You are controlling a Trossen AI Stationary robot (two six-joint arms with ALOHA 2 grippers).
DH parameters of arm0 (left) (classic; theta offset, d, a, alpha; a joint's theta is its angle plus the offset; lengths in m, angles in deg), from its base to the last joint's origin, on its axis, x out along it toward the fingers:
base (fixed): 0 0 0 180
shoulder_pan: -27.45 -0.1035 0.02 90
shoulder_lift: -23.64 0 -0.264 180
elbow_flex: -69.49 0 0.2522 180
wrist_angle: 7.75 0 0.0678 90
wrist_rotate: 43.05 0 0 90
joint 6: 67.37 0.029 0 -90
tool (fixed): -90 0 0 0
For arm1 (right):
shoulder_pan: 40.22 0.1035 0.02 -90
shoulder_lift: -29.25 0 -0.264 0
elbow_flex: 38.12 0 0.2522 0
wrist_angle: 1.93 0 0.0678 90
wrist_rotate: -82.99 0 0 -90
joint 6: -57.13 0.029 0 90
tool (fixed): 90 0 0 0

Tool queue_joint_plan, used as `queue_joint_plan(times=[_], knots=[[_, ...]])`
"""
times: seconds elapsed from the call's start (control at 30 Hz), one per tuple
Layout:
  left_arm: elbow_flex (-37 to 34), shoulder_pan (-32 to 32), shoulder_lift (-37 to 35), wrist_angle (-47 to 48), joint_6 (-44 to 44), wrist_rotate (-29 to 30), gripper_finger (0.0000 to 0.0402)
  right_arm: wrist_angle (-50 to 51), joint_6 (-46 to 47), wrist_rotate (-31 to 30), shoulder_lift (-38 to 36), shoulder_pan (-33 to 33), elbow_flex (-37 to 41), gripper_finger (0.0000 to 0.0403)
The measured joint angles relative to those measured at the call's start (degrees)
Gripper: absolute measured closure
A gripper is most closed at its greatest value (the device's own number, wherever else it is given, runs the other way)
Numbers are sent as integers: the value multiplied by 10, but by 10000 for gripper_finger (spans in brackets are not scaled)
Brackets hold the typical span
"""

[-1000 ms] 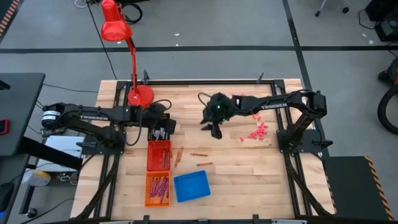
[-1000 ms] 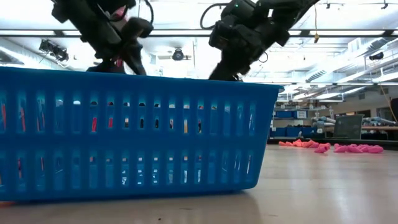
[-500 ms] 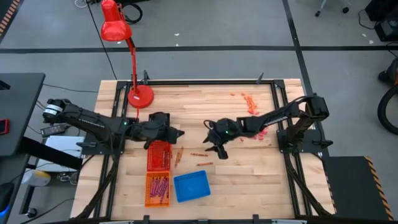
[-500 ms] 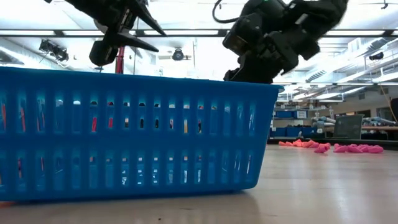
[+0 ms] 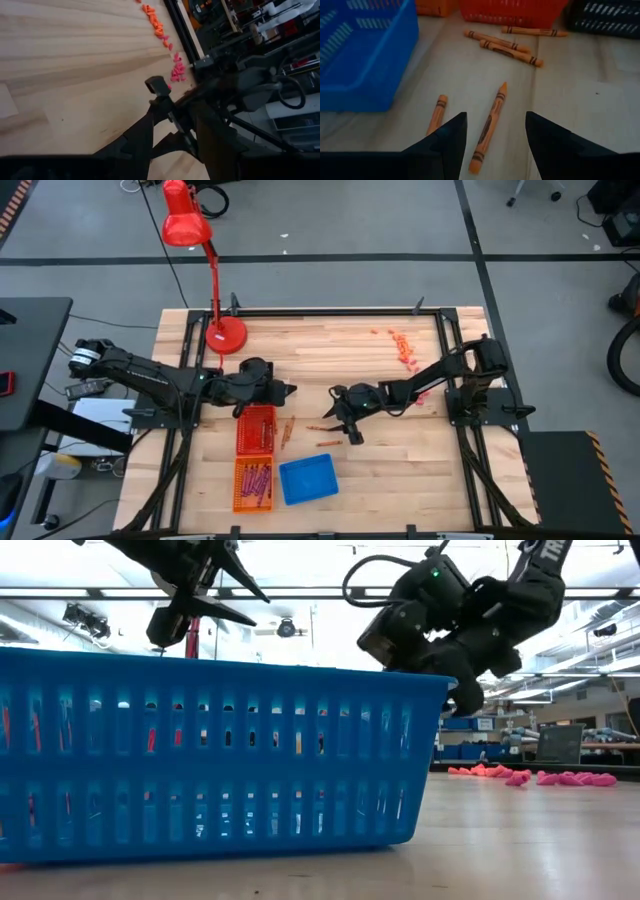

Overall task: Sort crayons
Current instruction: Put the orange crayon into the blue bin

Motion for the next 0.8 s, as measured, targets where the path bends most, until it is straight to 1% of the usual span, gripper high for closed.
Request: queue_joint_plan(times=[0.3,0.47,0.6,0.7,0.8], knots=[[0,0,0,4,32,0,246,-31,8,-37,45,26,-4,198],[0,0,0,11,55,5,246,-39,34,-62,78,39,-7,198],[0,0,0,13,57,5,246,-35,67,-73,81,40,-8,199],[0,0,0,13,57,5,246,-31,81,-74,78,40,-8,210],[0,0,0,13,57,5,246,-30,84,-73,78,39,-8,229]])
